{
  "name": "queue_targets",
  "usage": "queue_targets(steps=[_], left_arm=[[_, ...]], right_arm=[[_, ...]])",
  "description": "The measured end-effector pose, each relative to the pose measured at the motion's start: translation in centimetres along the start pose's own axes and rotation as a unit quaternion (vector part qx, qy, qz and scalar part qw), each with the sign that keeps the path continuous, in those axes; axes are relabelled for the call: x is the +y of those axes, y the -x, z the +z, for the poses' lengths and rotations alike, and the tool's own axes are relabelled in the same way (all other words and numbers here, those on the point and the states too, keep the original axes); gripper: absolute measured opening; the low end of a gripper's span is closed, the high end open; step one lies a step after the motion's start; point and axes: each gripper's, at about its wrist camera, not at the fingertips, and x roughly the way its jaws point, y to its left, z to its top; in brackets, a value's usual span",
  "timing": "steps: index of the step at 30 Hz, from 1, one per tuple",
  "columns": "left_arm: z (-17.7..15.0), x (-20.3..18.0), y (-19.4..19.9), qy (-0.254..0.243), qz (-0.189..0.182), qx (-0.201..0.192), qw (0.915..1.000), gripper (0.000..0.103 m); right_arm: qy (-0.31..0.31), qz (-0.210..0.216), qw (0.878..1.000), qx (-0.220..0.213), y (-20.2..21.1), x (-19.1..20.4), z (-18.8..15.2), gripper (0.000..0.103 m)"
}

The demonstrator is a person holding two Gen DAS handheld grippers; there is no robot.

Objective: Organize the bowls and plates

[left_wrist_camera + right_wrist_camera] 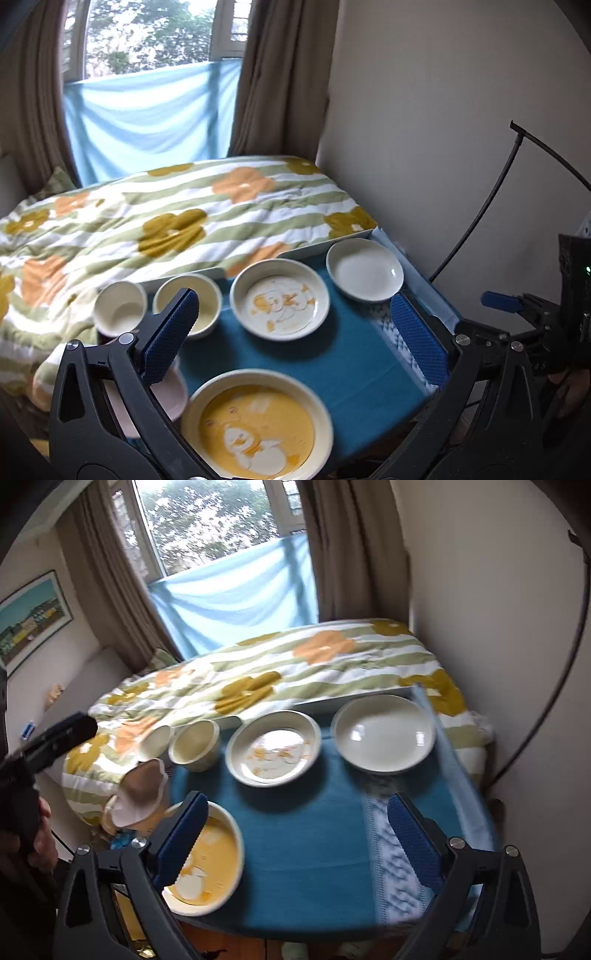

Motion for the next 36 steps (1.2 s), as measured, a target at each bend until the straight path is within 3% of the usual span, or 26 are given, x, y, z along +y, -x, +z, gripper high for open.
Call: queue_targets(steps=[5,11,16,18,21,24,25,27,30,34,36], left_arm=[[3.8,-3.4,-5.6,-0.017,-0.019,0.018,0.9995,0.103],[6.8,-4.9,-14.6,-0.008,0.002,0.071,0.9974,0.103],[6.7,-5.6,-24.5,-0.020,-0.008,0.146,0.9891,0.103],[5.8,-5.6,-28.4,-0.018,-0.033,0.178,0.9834,0.103],[4.6,-5.7,-33.4,-0.007,-0.052,0.213,0.9757,0.100],[3.7,-5.7,-37.6,-0.005,-0.068,0.240,0.9684,0.087],[3.5,-5.8,-38.3,-0.006,-0.073,0.246,0.9664,0.084],[3.0,-6.0,-40.1,-0.010,-0.092,0.263,0.9604,0.068],[2.5,-6.5,-41.8,-0.022,-0.103,0.285,0.9527,0.051],[2.2,-6.5,-42.8,-0.024,-0.109,0.297,0.9483,0.036],[2.1,-6.6,-43.0,-0.029,-0.107,0.297,0.9484,0.036]], right_arm=[[-0.049,-0.038,0.998,-0.005,-0.7,-4.6,2.1,0.097],[-0.118,0.003,0.992,0.039,-6.1,-10.1,3.4,0.097],[-0.192,0.037,0.979,0.061,-11.6,-14.1,3.2,0.096],[-0.217,0.046,0.972,0.074,-14.3,-15.4,2.7,0.086],[-0.237,0.049,0.967,0.084,-17.4,-16.5,2.3,0.082],[-0.255,0.052,0.962,0.080,-19.2,-17.4,2.2,0.080],[-0.260,0.056,0.961,0.080,-19.8,-17.6,2.2,0.076],[-0.262,0.062,0.960,0.079,-20.7,-17.7,2.2,0.061],[-0.261,0.057,0.961,0.074,-21.1,-17.7,2.2,0.050],[-0.269,0.050,0.959,0.077,-21.7,-18.4,2.0,0.039],[-0.270,0.046,0.958,0.083,-22.1,-18.7,2.0,0.032]])
